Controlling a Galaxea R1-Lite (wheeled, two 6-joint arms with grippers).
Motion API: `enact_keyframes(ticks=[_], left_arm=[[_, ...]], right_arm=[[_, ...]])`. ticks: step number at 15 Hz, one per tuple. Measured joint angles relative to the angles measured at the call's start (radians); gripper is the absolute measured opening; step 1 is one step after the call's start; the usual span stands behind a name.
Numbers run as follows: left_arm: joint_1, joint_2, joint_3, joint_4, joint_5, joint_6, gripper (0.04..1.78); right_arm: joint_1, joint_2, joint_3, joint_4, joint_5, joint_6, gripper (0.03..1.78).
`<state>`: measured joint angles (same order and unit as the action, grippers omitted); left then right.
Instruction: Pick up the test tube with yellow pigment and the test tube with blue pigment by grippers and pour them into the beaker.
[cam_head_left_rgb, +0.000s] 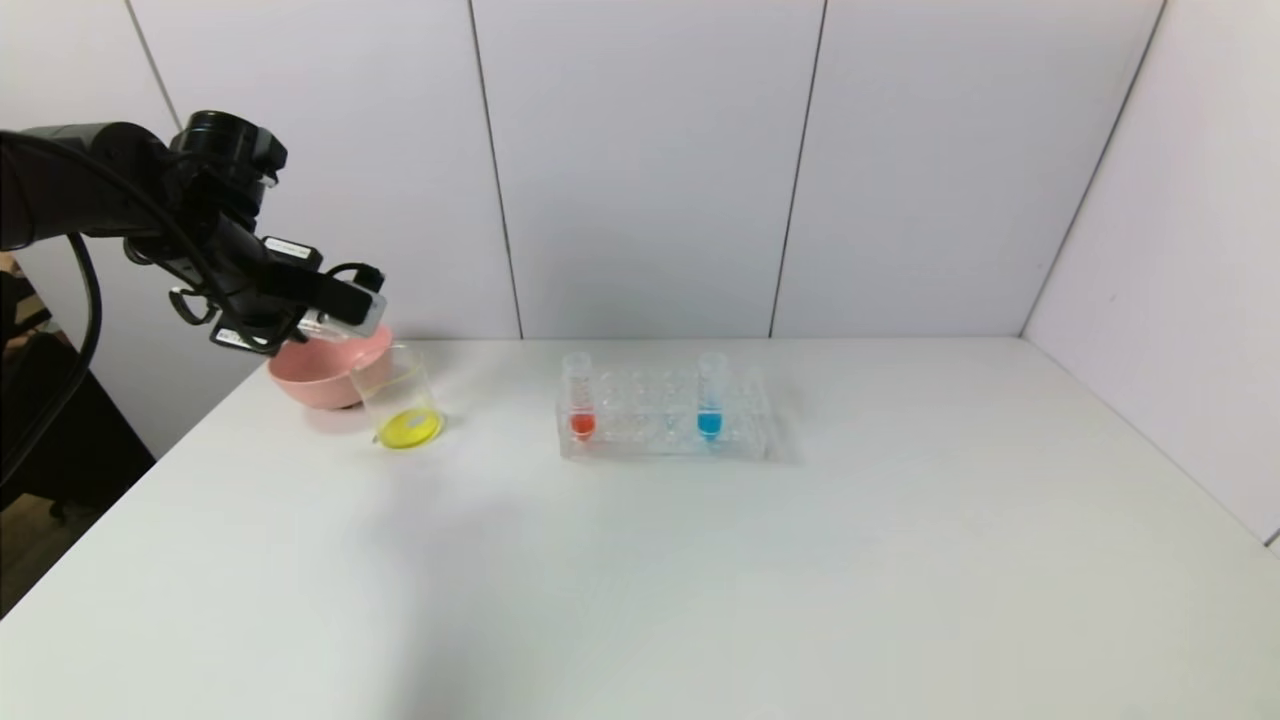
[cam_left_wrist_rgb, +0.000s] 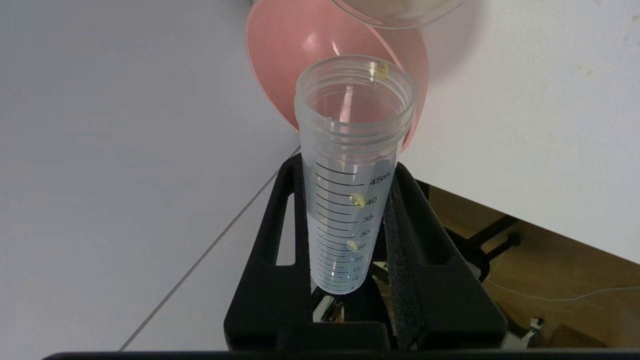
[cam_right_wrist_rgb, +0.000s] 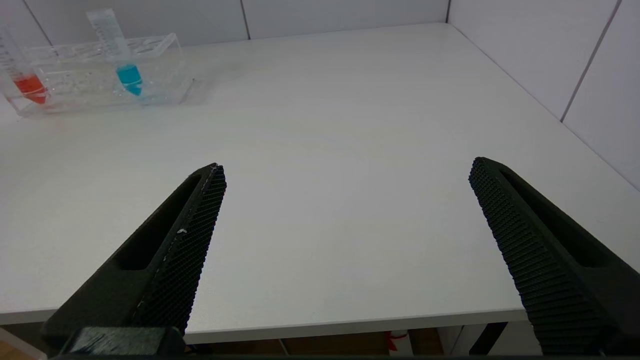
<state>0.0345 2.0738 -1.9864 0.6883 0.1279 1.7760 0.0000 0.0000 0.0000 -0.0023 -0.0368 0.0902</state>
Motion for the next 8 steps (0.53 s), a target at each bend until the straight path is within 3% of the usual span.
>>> enact_keyframes(ticks=[3, 8], left_arm=[[0.004, -0.042, 0.006, 0.011, -0.104, -0.210, 0.44], [0.024, -0.095, 0.014, -0.024, -0.401, -0.825, 0.44]], right_arm=[[0.000, 0.000, 0.000, 0.000, 0.000, 0.000, 1.77], [0.000, 0.000, 0.000, 0.000, 0.000, 0.000, 1.77]])
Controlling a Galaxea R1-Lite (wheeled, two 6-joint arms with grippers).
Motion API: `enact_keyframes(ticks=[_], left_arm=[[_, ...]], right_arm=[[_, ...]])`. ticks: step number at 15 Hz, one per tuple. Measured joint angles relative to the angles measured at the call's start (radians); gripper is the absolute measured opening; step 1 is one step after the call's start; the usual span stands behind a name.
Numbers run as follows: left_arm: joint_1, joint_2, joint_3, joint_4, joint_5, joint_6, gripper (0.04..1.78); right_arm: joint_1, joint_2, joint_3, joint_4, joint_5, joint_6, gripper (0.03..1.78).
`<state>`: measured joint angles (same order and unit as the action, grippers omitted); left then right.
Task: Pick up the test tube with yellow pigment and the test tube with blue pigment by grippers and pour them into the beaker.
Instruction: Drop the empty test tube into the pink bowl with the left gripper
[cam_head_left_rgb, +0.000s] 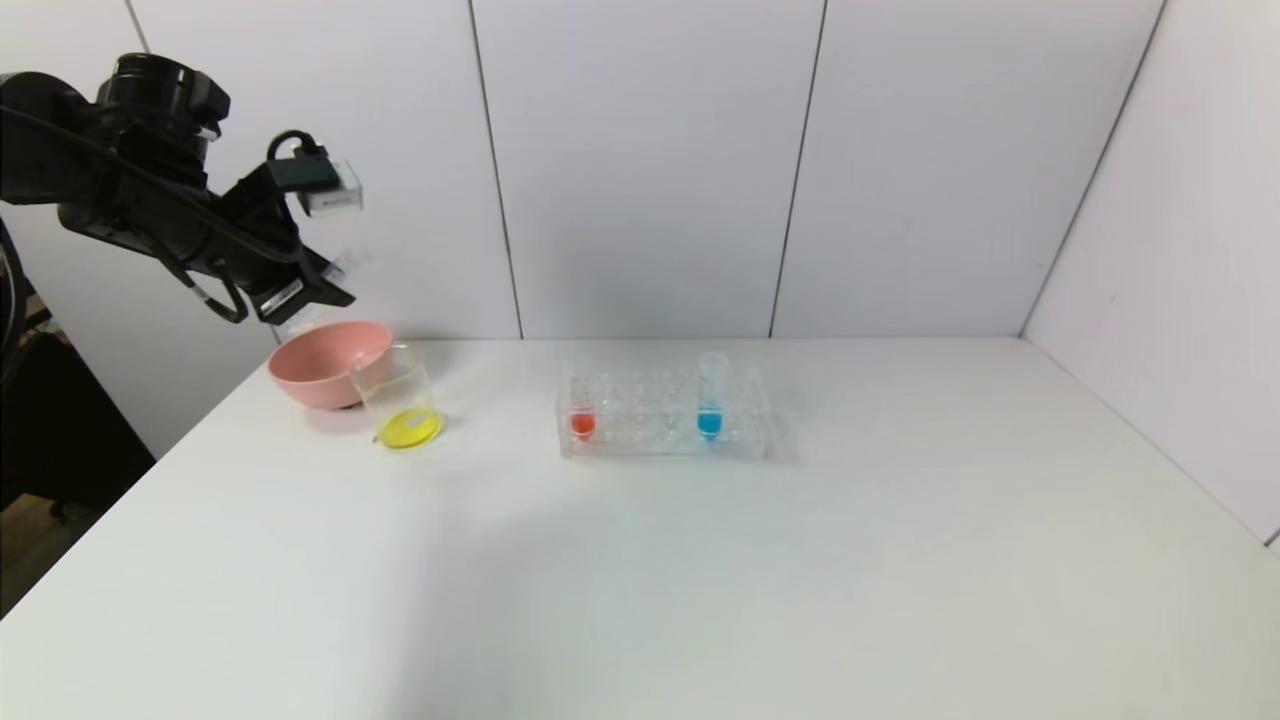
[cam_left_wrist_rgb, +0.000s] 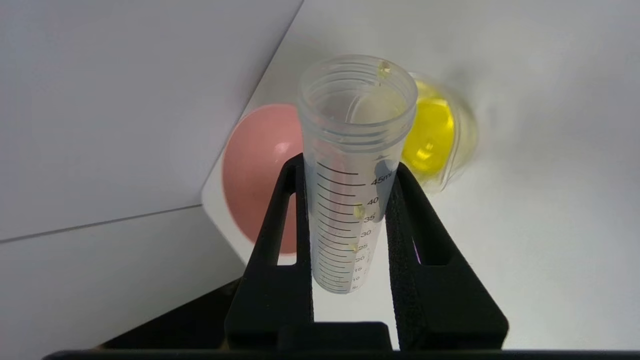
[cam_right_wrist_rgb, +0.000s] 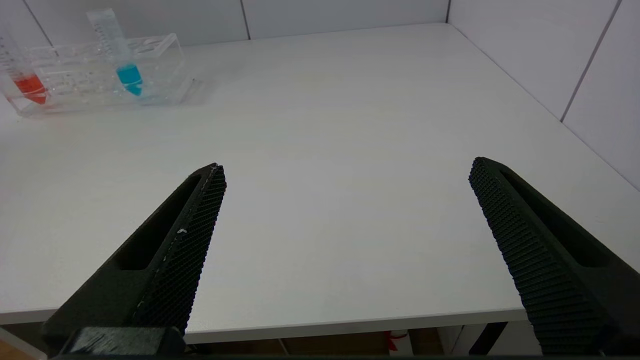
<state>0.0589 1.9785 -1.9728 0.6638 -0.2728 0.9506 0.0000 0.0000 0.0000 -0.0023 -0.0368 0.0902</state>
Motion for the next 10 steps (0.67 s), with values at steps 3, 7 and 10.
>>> enact_keyframes(ticks=[3, 7, 10], left_arm=[[0.014, -0.030, 0.003, -0.102, -0.078, -0.387, 0.44], [0.021, -0.064, 0.016, -0.270, 0.051, -0.832, 0.44], [0.022, -0.074, 0.056, -0.409, 0.191, -1.026, 0.44]], right_arm=[[0.000, 0.000, 0.000, 0.000, 0.000, 0.000, 1.77], [0.000, 0.000, 0.000, 0.000, 0.000, 0.000, 1.77], [0.000, 0.000, 0.000, 0.001, 0.000, 0.000, 1.77]])
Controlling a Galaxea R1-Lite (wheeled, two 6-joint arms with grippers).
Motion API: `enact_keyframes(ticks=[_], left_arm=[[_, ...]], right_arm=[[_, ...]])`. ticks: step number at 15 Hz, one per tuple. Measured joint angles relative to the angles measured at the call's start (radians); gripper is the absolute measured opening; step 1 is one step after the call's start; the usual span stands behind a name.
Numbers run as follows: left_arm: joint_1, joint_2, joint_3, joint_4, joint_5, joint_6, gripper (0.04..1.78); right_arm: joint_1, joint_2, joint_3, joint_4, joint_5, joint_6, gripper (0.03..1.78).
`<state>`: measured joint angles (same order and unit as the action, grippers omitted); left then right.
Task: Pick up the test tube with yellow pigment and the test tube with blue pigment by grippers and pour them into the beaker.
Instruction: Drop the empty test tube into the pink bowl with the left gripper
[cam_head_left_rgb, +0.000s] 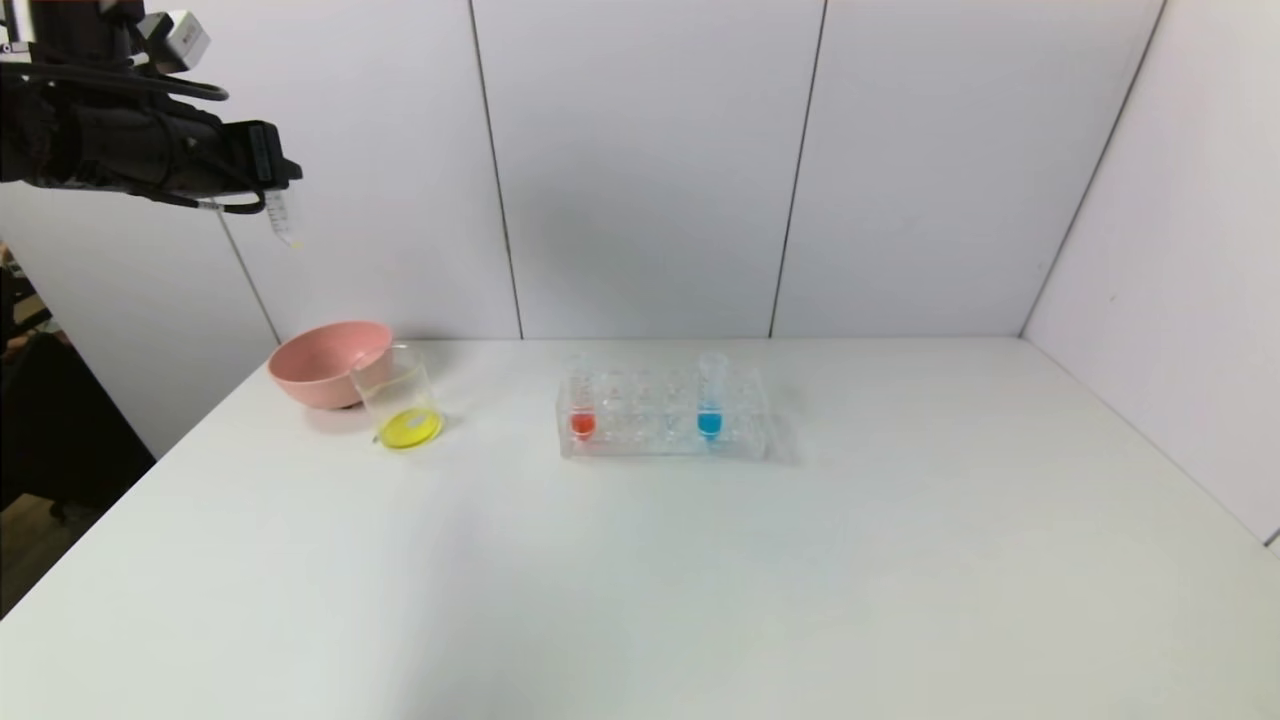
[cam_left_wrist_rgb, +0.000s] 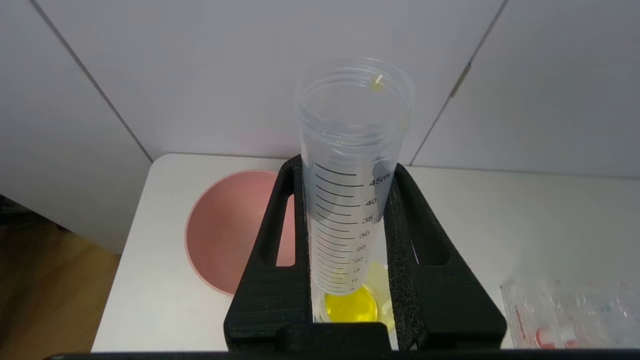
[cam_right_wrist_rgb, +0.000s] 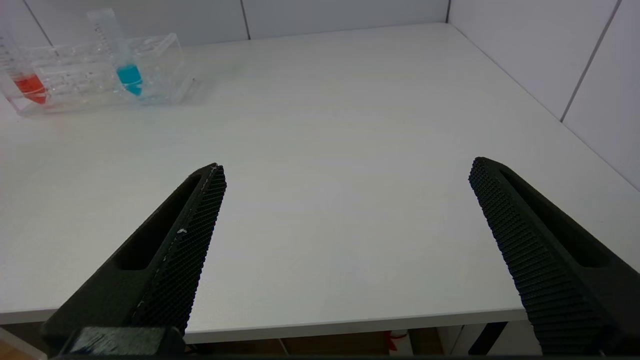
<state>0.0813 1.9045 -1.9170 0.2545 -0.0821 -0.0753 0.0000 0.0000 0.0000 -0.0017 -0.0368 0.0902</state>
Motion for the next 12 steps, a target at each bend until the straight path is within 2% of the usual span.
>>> enact_keyframes(ticks=[4, 8, 12], left_arm=[[0.007, 0.037, 0.049, -0.177, 0.084, -0.029, 0.44], [0.039, 0.103, 0.141, -0.394, 0.091, -0.022, 0.44], [0.068, 0.147, 0.219, -0.427, 0.099, -0.021, 0.44]], right_arm=[[0.000, 0.000, 0.000, 0.000, -0.001, 0.000, 1.77], [0.000, 0.000, 0.000, -0.001, 0.000, -0.001, 1.77], [0.000, 0.000, 0.000, 0.000, 0.000, 0.000, 1.77]])
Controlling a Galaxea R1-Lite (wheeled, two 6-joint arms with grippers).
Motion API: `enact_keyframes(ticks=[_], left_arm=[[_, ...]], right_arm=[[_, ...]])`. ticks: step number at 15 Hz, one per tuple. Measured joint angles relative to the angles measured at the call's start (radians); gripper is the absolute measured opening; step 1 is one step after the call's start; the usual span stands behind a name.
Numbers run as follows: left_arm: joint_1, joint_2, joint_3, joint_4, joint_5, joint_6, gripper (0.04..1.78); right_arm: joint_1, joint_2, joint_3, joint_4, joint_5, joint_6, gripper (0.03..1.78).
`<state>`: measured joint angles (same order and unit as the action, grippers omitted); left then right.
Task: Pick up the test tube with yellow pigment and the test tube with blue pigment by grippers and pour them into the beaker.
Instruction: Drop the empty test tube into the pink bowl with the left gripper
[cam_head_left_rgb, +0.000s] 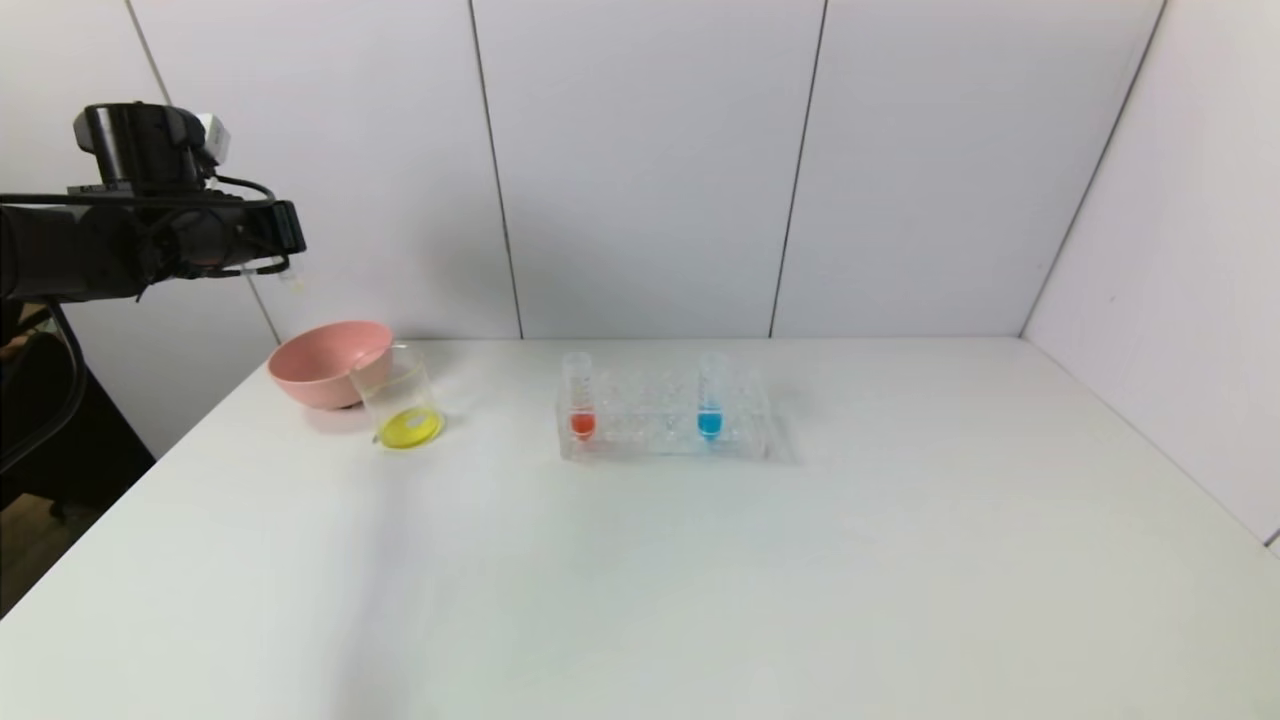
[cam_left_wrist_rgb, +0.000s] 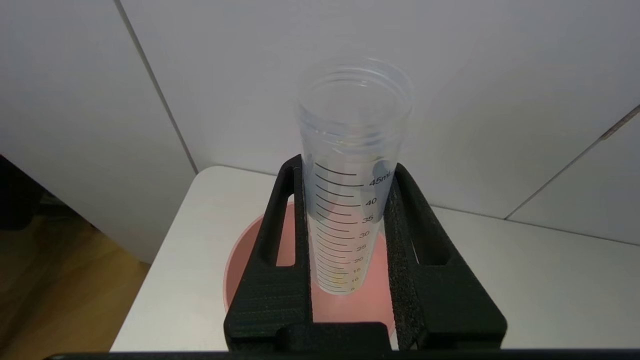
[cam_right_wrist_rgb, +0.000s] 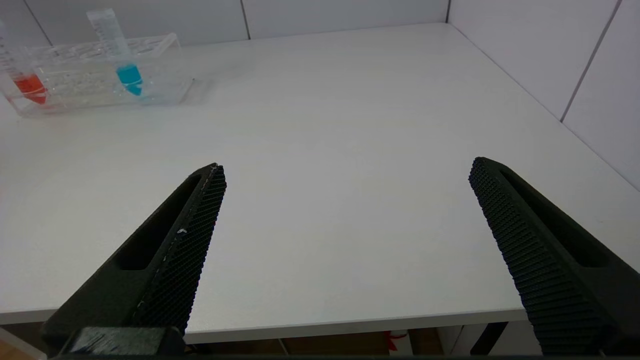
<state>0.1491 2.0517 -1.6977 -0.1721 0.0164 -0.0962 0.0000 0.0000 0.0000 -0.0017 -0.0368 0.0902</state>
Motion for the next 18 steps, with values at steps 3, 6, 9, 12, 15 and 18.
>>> enact_keyframes(ticks=[3, 6, 9, 12, 15, 18], left_arm=[[0.011, 0.019, 0.056, -0.050, 0.004, -0.002, 0.44], [0.015, 0.029, 0.112, -0.134, 0.005, -0.004, 0.44], [0.021, 0.036, 0.160, -0.204, 0.004, -0.003, 0.44], [0.036, 0.048, 0.170, -0.255, 0.004, 0.002, 0.44], [0.045, 0.063, 0.169, -0.273, 0.001, 0.006, 0.44], [0.049, 0.076, 0.166, -0.276, -0.004, 0.005, 0.44]], right_arm=[[0.000, 0.000, 0.000, 0.000, 0.000, 0.000, 1.77], [0.000, 0.000, 0.000, -0.001, 0.000, 0.000, 1.77], [0.000, 0.000, 0.000, 0.000, 0.000, 0.000, 1.77], [0.000, 0.000, 0.000, 0.000, 0.000, 0.000, 1.77], [0.000, 0.000, 0.000, -0.001, 0.000, 0.000, 1.77], [0.000, 0.000, 0.000, -0.001, 0.000, 0.000, 1.77]])
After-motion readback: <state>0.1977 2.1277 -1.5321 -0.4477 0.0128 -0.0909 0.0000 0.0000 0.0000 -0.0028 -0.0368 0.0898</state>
